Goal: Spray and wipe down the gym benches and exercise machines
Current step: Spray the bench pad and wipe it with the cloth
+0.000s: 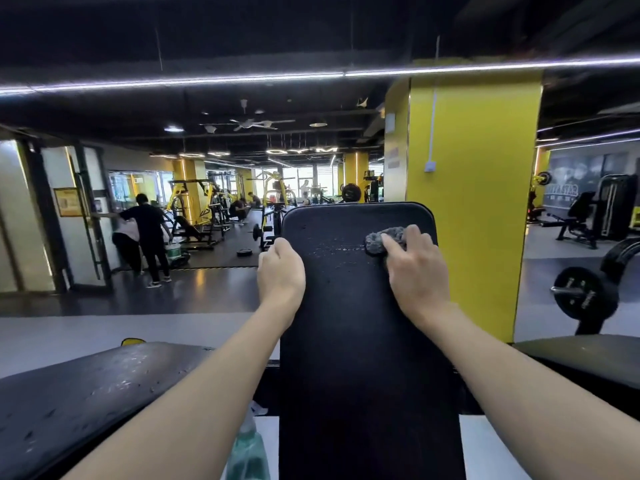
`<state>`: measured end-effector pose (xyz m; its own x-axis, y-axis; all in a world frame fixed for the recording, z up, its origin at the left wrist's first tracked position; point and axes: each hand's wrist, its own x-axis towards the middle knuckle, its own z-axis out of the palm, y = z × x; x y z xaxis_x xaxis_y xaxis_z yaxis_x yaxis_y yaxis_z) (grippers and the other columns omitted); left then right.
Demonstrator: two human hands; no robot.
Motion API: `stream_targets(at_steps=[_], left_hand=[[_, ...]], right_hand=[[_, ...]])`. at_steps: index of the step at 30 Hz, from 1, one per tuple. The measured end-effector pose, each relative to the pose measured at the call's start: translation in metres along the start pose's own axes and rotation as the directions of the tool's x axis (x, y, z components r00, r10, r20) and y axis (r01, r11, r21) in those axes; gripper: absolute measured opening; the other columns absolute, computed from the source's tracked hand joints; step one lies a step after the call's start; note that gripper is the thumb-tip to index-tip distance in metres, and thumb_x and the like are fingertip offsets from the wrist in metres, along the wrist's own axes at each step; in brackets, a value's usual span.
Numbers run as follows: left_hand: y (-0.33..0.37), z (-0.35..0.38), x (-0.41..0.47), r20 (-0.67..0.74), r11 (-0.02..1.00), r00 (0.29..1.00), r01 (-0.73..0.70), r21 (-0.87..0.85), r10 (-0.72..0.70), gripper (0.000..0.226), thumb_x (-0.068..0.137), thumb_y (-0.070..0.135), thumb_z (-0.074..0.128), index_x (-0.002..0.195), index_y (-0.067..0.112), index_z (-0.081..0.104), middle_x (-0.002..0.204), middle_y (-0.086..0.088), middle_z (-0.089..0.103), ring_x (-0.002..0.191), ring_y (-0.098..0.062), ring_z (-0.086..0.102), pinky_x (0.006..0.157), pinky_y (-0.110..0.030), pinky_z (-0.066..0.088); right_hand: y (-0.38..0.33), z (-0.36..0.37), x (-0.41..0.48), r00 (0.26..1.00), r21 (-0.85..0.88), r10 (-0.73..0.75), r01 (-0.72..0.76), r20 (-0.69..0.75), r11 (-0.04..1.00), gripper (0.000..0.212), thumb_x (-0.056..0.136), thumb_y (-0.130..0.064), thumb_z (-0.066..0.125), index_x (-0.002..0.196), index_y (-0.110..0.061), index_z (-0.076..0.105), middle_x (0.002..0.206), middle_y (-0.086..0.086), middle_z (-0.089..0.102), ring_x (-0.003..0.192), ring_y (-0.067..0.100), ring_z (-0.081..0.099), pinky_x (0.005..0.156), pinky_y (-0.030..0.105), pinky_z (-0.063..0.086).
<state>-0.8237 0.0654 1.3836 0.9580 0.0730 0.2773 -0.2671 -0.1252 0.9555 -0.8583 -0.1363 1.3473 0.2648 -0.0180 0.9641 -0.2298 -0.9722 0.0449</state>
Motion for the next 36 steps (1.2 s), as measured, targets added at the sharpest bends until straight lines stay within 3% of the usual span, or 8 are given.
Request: stream_targets(at_steps=[6,9,14,20,24,30,34,36], left_hand=[[-0.009,-0.004,-0.005,0.034,0.999,0.999,-0.019,-0.037,0.02,0.035,0.106,0.031,0.023,0.084,0.024,0.05,0.123,0.001,0.05,0.102,-0.017,0.042,0.089,-0.032,0.028],[-0.014,-0.005,-0.006,0.059,0.998,0.998,-0.027,-0.054,0.03,0.039,0.106,0.035,0.021,0.108,0.017,0.056,0.135,-0.001,0.048,0.108,-0.017,0.041,0.095,-0.034,0.029],[-0.019,-0.009,0.0,0.107,0.995,0.994,0.022,-0.093,-0.011,0.048,0.105,0.04,0.023,0.132,0.015,0.053,0.125,0.006,0.048,0.112,-0.016,0.044,0.1,-0.036,0.034],[-0.023,-0.013,0.002,0.057,0.993,0.998,0.015,-0.114,-0.009,0.048,0.094,0.042,0.027,0.098,0.014,0.066,0.106,-0.005,0.069,0.106,-0.029,0.06,0.1,-0.049,0.047],[-0.029,-0.008,-0.001,0.008,0.996,0.999,-0.043,-0.084,0.044,0.043,0.105,0.032,0.027,0.116,0.013,0.064,0.118,0.003,0.061,0.113,-0.021,0.053,0.101,-0.037,0.04],[-0.035,-0.001,-0.019,0.017,0.995,0.998,-0.064,-0.077,0.066,0.049,0.108,0.031,0.022,0.149,0.019,0.044,0.152,0.003,0.041,0.141,-0.014,0.036,0.118,-0.03,0.024],[-0.047,-0.004,-0.028,-0.011,0.993,0.998,-0.066,-0.098,0.066,0.045,0.108,0.027,0.022,0.138,0.013,0.052,0.136,0.005,0.044,0.118,-0.009,0.041,0.101,-0.023,0.026],[-0.053,-0.005,-0.034,-0.001,0.995,1.0,-0.025,-0.1,0.025,0.046,0.106,0.031,0.022,0.128,0.011,0.057,0.131,0.007,0.047,0.114,-0.012,0.045,0.105,-0.028,0.031]], right_hand=[[0.013,-0.006,-0.018,0.938,0.067,0.338,-0.334,-0.077,0.94,0.031,0.078,0.007,0.069,0.108,-0.002,0.072,0.088,0.022,0.053,0.061,0.036,0.053,0.055,0.042,0.049],[-0.016,0.002,-0.015,0.903,0.044,0.401,-0.399,-0.156,0.916,0.028,0.075,0.009,0.069,0.1,-0.002,0.072,0.086,0.02,0.054,0.06,0.034,0.053,0.059,0.039,0.048],[-0.089,0.016,-0.011,0.979,0.004,0.177,-0.178,-0.105,0.984,0.023,0.075,0.006,0.064,0.095,-0.004,0.07,0.084,0.015,0.056,0.062,0.029,0.051,0.059,0.034,0.039],[-0.15,0.022,-0.009,0.998,0.087,-0.07,0.071,-0.008,0.994,0.012,0.086,-0.004,0.052,0.084,-0.009,0.063,0.08,0.008,0.055,0.063,0.024,0.049,0.059,0.034,0.038],[-0.108,0.014,-0.008,0.95,0.04,-0.311,0.312,-0.029,0.949,0.013,0.084,-0.005,0.055,0.087,-0.01,0.067,0.083,0.009,0.056,0.066,0.027,0.051,0.061,0.037,0.036],[-0.018,-0.011,-0.022,0.993,0.004,-0.117,0.117,0.015,0.993,0.021,0.075,0.004,0.074,0.095,-0.002,0.071,0.083,0.014,0.054,0.064,0.03,0.051,0.058,0.036,0.041],[0.016,-0.022,-0.041,0.997,0.005,0.06,-0.06,0.038,0.998,0.028,0.073,0.011,0.07,0.099,0.002,0.07,0.083,0.018,0.051,0.062,0.033,0.05,0.058,0.038,0.044],[0.015,-0.023,-0.046,0.991,-0.001,0.13,-0.13,0.038,0.992,0.029,0.071,0.013,0.068,0.098,0.002,0.069,0.084,0.02,0.051,0.061,0.034,0.05,0.058,0.038,0.043]])
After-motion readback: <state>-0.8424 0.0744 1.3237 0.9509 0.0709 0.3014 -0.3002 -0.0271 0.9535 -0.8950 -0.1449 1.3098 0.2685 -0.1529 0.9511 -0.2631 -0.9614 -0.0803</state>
